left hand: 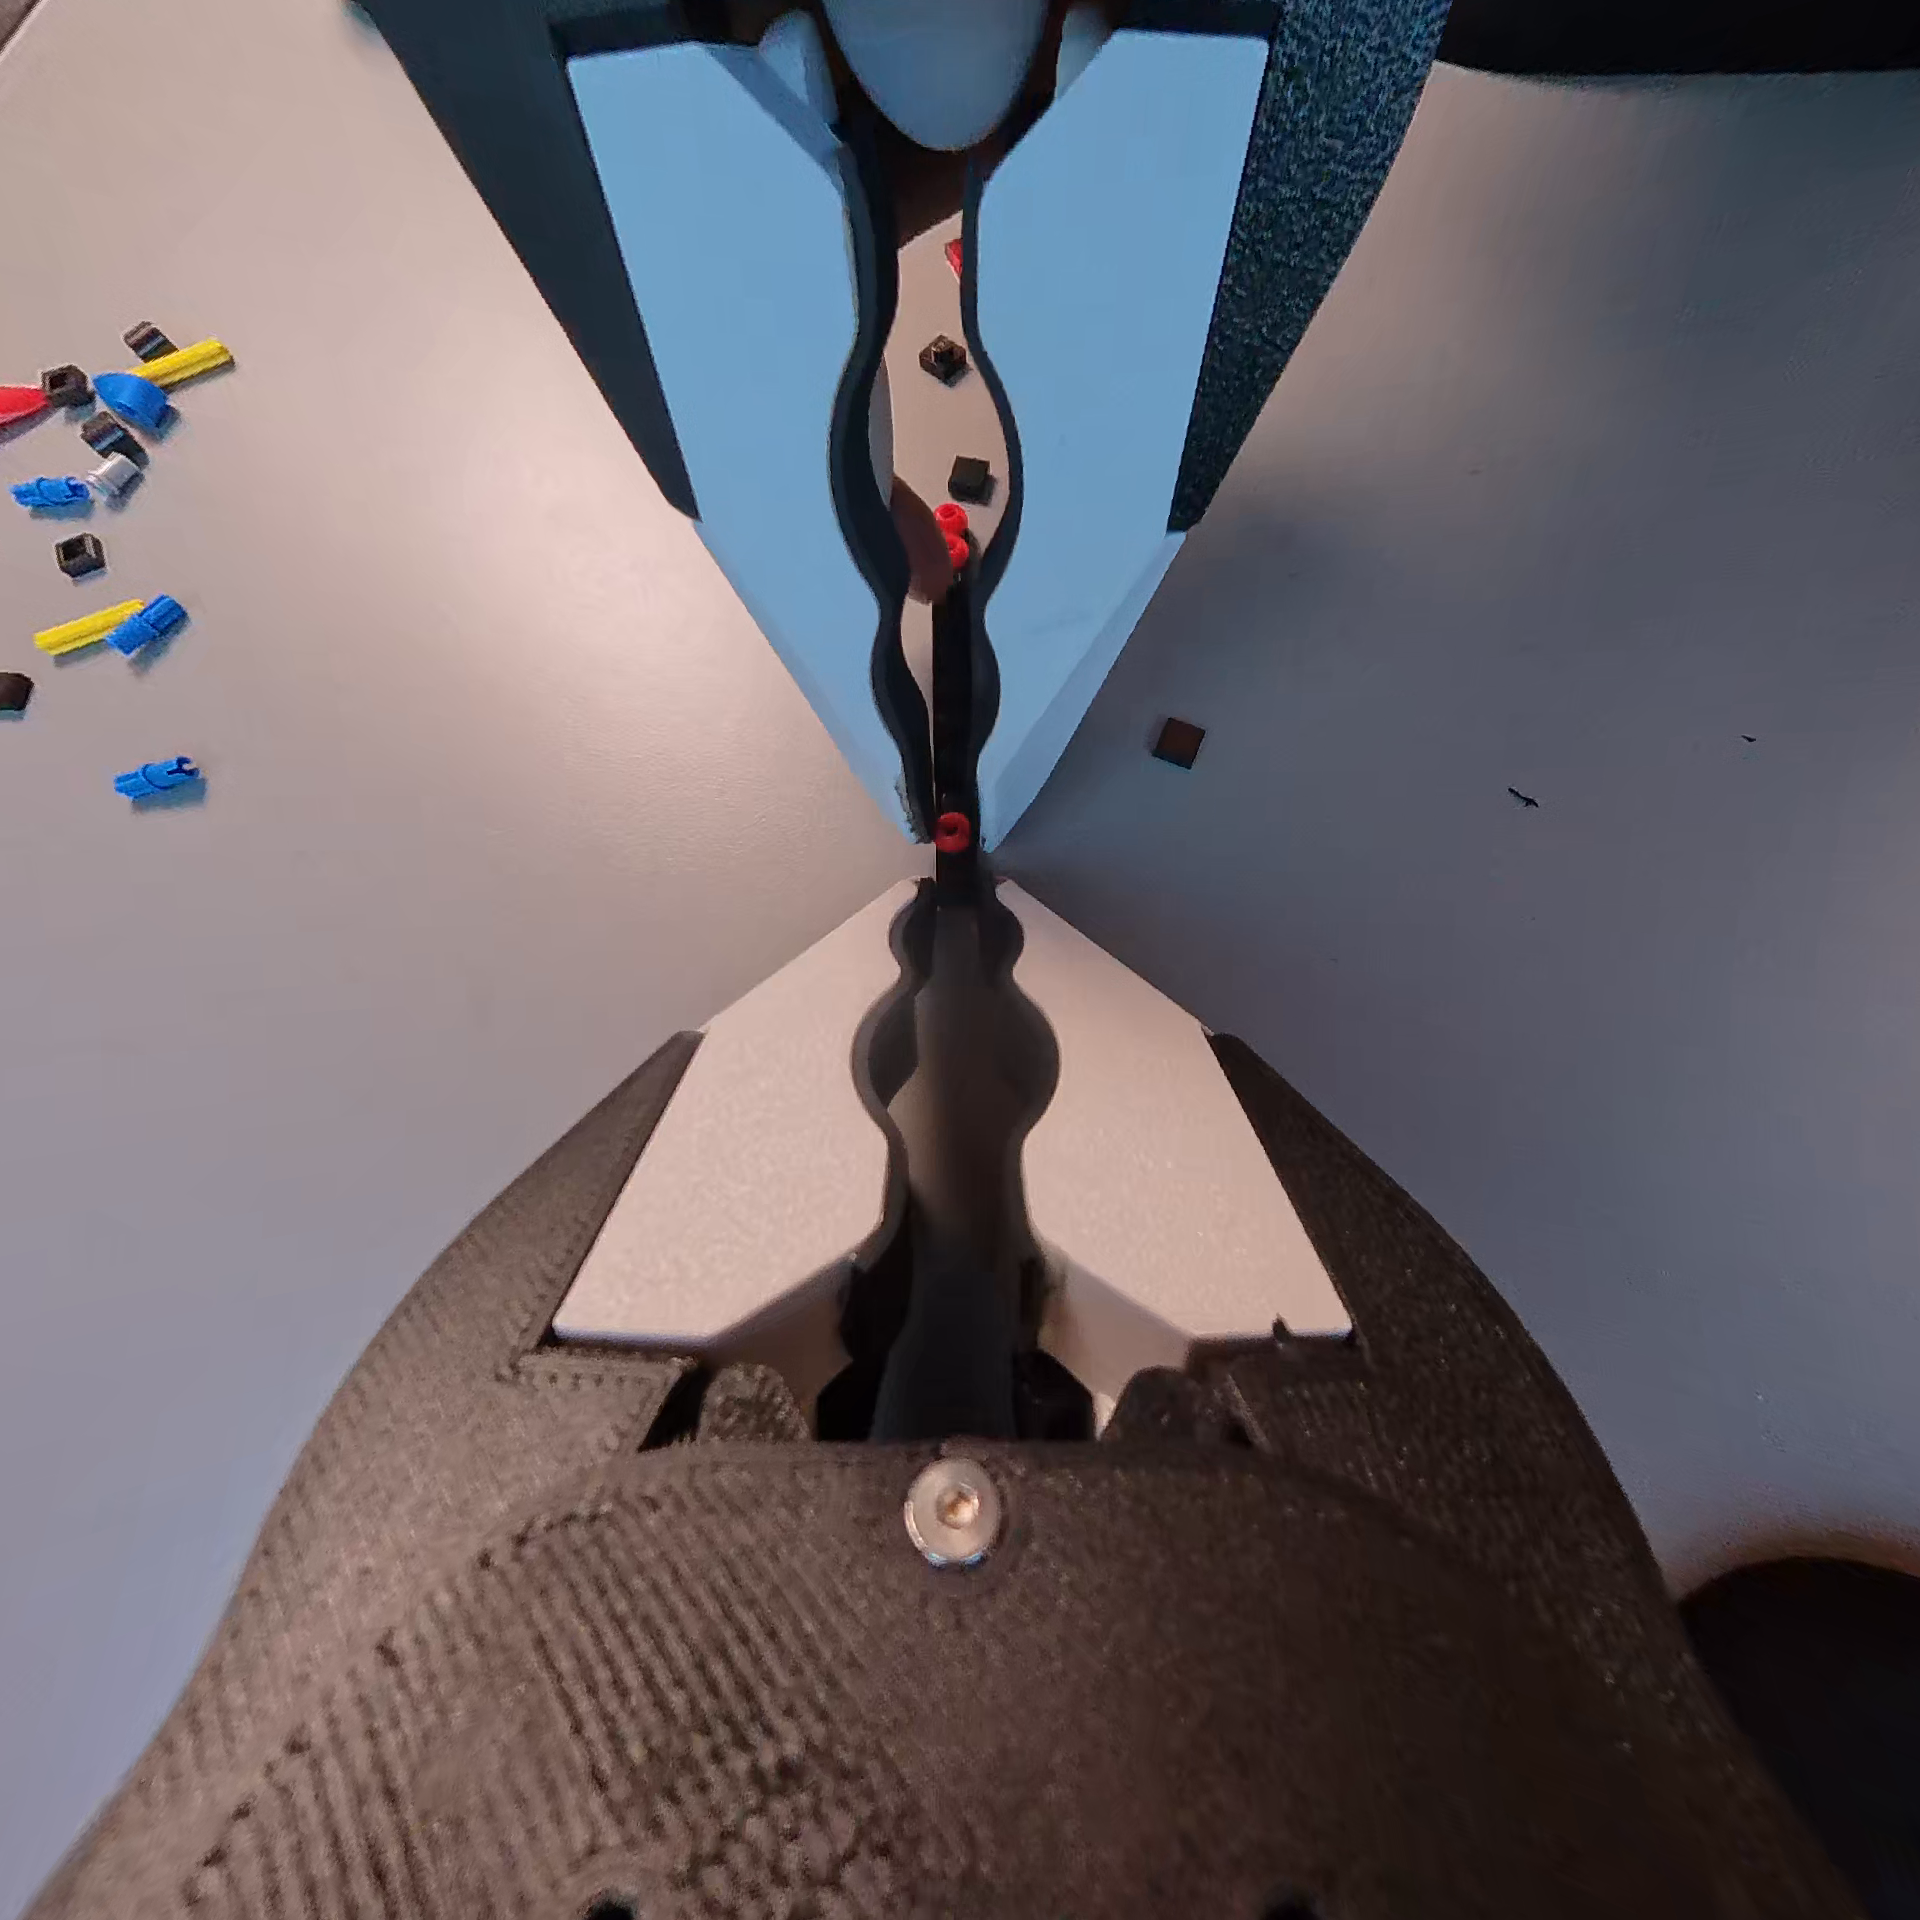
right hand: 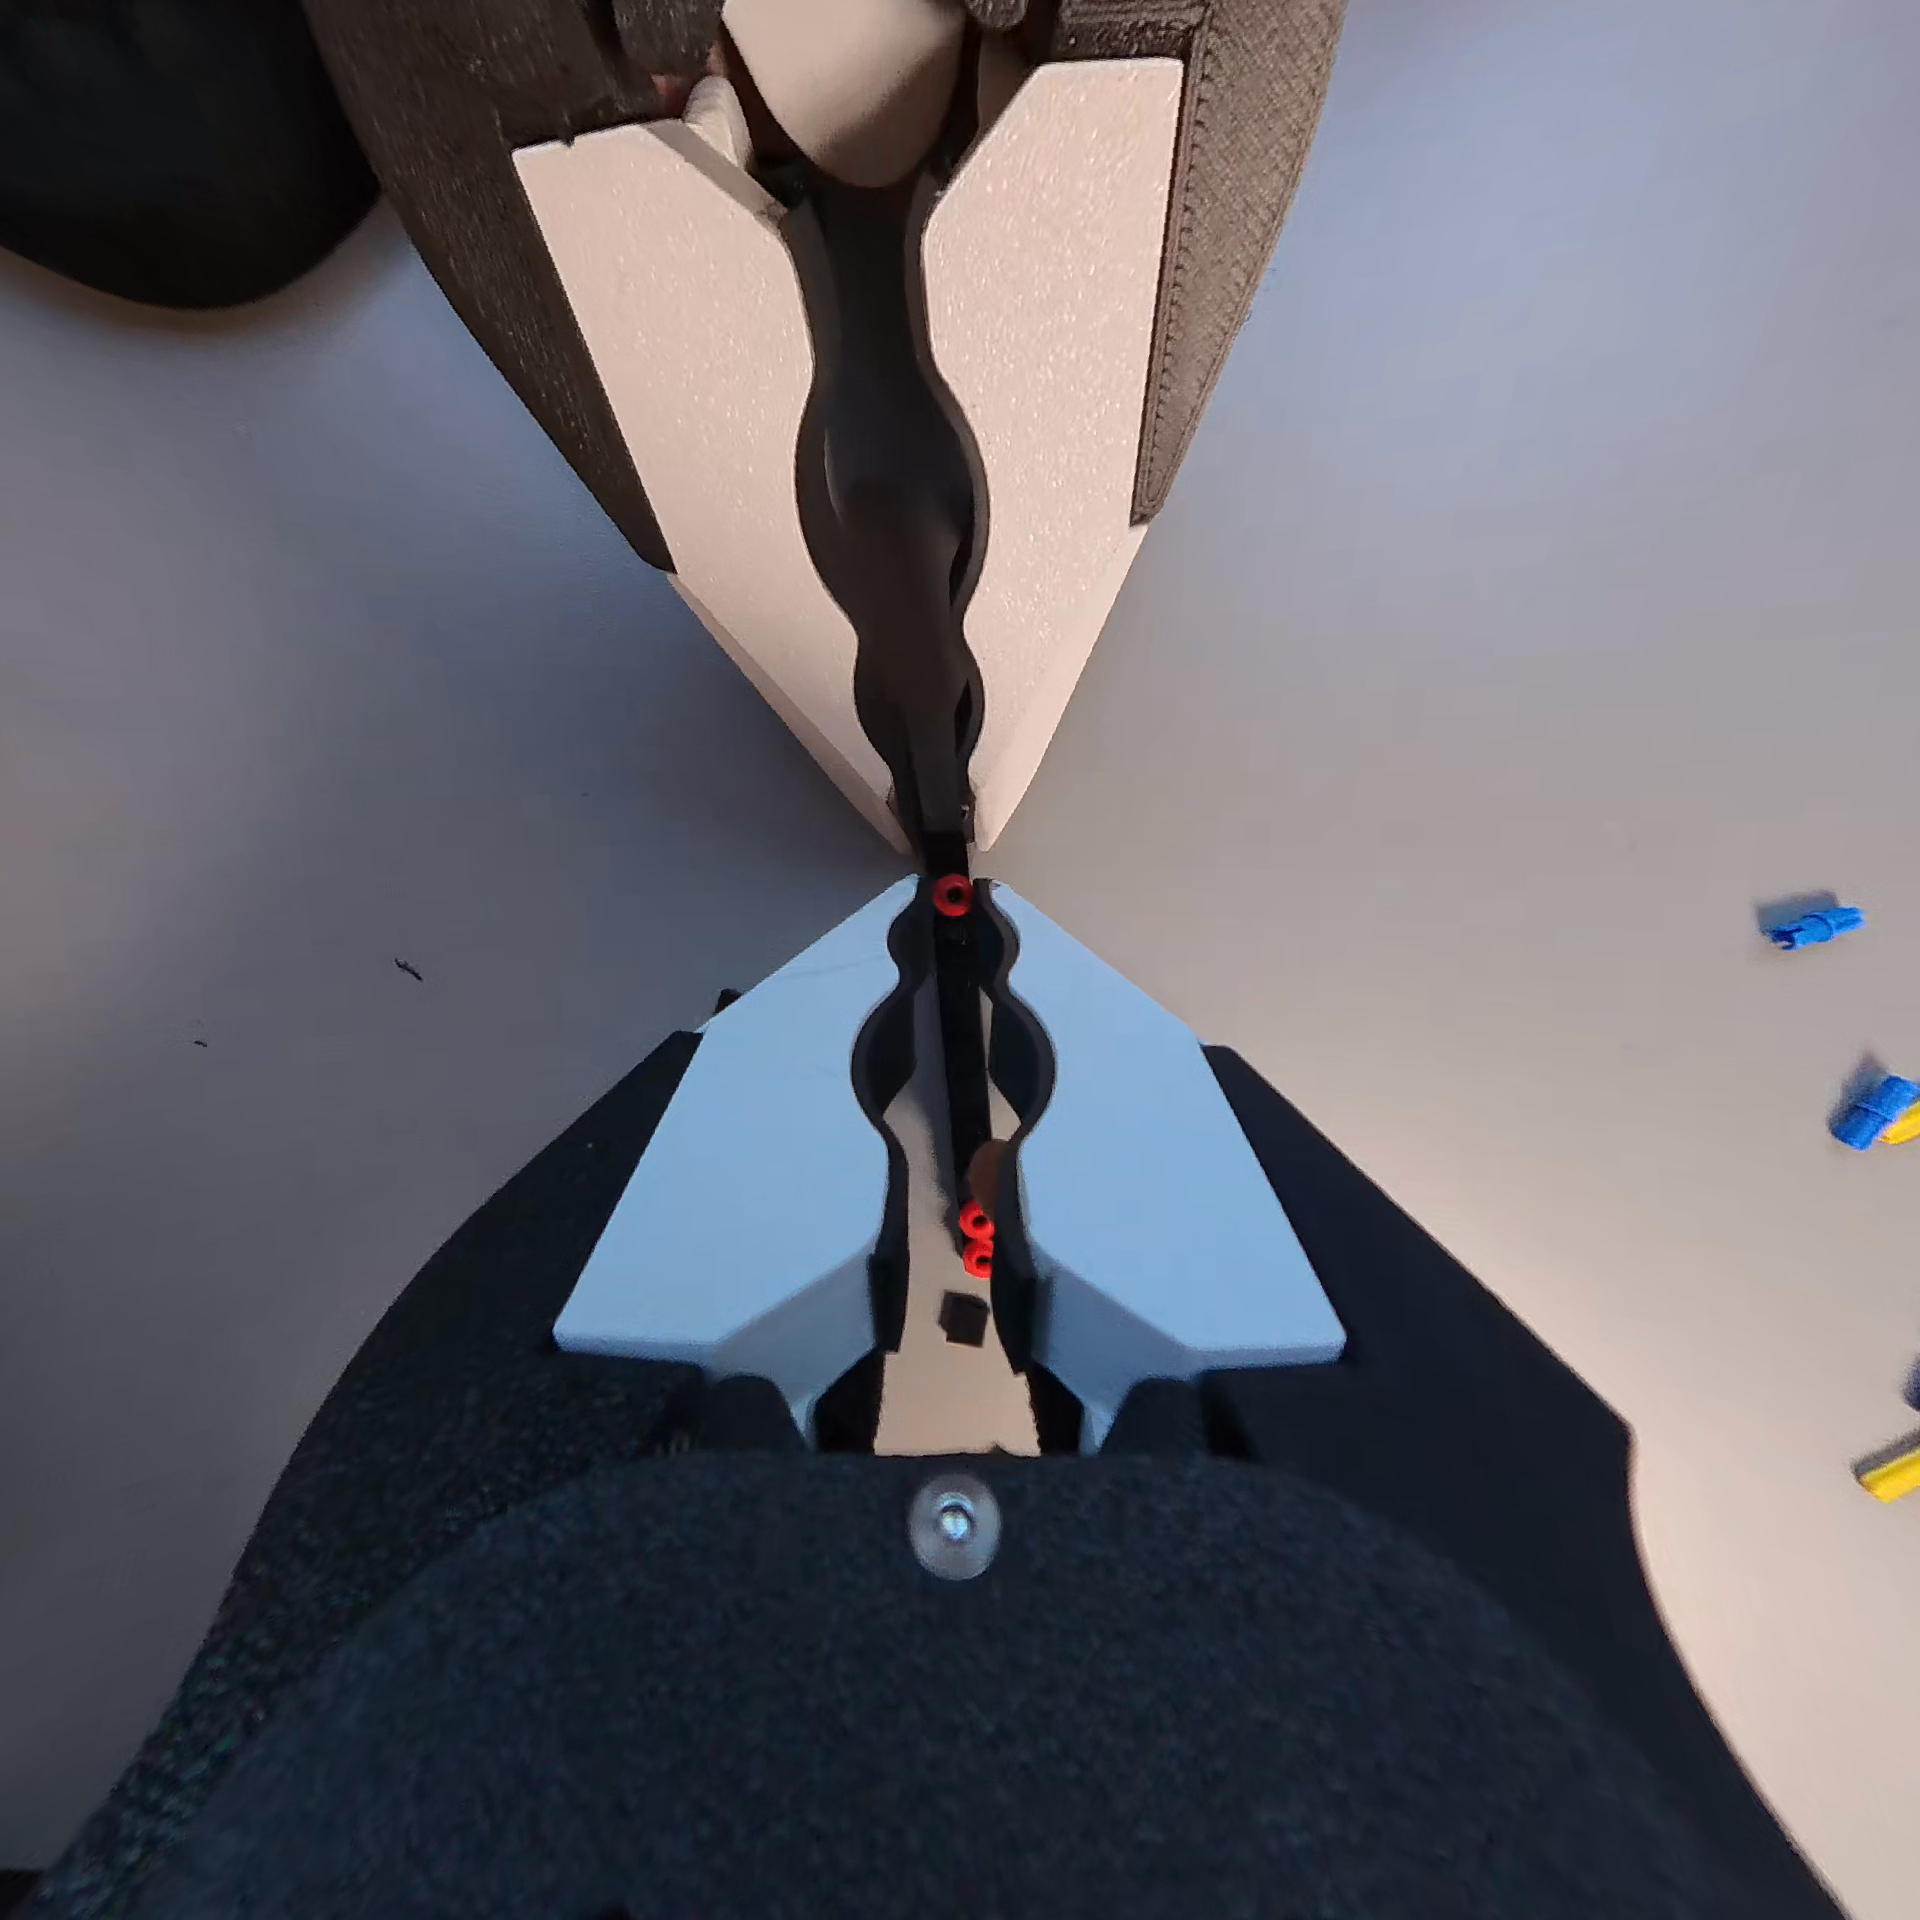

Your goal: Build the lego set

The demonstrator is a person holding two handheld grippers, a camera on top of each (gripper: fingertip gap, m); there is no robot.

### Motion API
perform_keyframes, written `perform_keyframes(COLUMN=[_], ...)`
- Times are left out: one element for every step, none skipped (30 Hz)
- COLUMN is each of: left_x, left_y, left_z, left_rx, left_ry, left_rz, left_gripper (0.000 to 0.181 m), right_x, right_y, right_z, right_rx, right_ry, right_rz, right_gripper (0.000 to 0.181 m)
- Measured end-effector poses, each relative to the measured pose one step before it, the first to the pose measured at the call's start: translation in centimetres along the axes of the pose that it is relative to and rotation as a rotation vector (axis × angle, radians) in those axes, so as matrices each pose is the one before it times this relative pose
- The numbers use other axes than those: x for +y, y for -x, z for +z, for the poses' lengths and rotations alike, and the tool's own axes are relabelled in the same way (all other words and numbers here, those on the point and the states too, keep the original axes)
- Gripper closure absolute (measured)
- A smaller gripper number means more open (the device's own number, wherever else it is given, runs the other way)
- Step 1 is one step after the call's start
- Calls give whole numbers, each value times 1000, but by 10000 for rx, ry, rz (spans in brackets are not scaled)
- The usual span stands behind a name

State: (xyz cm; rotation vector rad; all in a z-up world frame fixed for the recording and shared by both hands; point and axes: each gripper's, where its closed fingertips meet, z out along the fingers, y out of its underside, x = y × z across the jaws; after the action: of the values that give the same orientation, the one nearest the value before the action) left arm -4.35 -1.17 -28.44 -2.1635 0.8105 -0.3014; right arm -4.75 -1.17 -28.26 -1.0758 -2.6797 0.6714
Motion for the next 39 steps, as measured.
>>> perform_keyframes(left_x=[0,2,-5,-1,-7,-3,2,-11,1,-6,8,-5,6,1,4,-1,4,-2,1,-5,5,1,4,-3,-1,0,-7,0,-7,1,-3,-2,-3,3,-2,-3,2,2,2], left_y=[0,-1,1,-5,-10,5,1,1,1,4,-5,4,-3,-4,-3,4,-6,8,-6,-1,-3,0,0,-7,3,-1,-3,3,-2,-2,1,-1,-5,2,-8,-1,-3,5,-7], left_z=[0,-3,6,3,8,1,9,5,4,-5,-1,0,1,-9,0,3,1,-6,5,-4,2,-4,3,-7,3,3,0,12,4,8,-2,-2,0,-4,1,1,-3,-3,-8], left_rx=[0,3,3,-1,-3,-3,0,-1,-1,-1,-6,-12,-9,-7,-6,-2,0,-2,-2,2,3,-2,-8,-8,-6,-4,1,6,3,-5,-11,-9,-1,5,6,7,9,2,-12], left_ry=[0,-2,0,3,1,-2,-4,-8,-11,-14,-6,-4,-5,-6,-10,-13,-9,-8,-8,-10,-8,-3,-6,-9,-13,-12,-8,-5,-5,-4,-2,-2,-2,-1,-1,-2,-2,-2,-2], left_rz=[0,-6,-2,2,2,1,2,-1,-3,-8,0,21,27,20,23,20,12,26,18,1,1,4,15,12,12,10,7,-2,3,10,19,21,10,1,1,13,2,0,16], left_gripper=[175,175,175,175,175,175,175,175,176,176,176,175,175,175,176,176,176,176,176,176,176,176,176,176,176,176,176,176,176,176,176,176,176,176,176,176,176,176,176], right_x=[4,6,12,4,7,2,3,8,7,11,1,3,10,-2,-4,0,-7,3,6,4,-1,-2,-2,0,-1,3,7,5,4,5,0,-2,8,4,4,-9,0,1,0], right_y=[-8,-3,5,-4,2,-9,-6,-12,-8,-7,-1,12,-2,4,1,13,4,16,17,8,5,3,21,15,13,4,9,-1,6,3,2,7,5,15,6,15,3,5,9], right_z=[10,-2,6,10,8,32,41,36,36,24,11,13,11,15,14,20,12,17,16,5,18,22,11,11,12,8,15,17,6,7,13,13,6,11,18,21,12,14,16], right_rx=[1,5,20,32,27,19,20,24,21,12,-8,-29,-27,-10,10,37,38,23,10,4,-3,-20,-30,-23,-22,-15,-11,-15,-14,-16,-47,-46,-35,-9,0,-8,-35,-32,-28], right_ry=[13,22,33,46,62,75,83,79,61,34,-2,-40,-59,-44,-21,-7,9,27,38,57,60,46,22,1,5,27,42,43,32,20,11,10,32,67,90,87,61,50,40], right_rz=[-18,-13,-32,-61,-70,-69,-82,-102,-104,-74,-20,13,24,61,48,-19,-28,-30,-31,-33,-50,-8,-5,-15,-4,-20,-32,-22,-24,-44,11,2,-5,-62,-102,-112,-68,-22,-10], right_gripper=[177,177,177,177,177,177,177,177,177,177,177,177,177,177,177,177,177,177,177,177,177,177,177,177,177,177,177,177,177,177,177,177,177,177,177,177,177,177,177])
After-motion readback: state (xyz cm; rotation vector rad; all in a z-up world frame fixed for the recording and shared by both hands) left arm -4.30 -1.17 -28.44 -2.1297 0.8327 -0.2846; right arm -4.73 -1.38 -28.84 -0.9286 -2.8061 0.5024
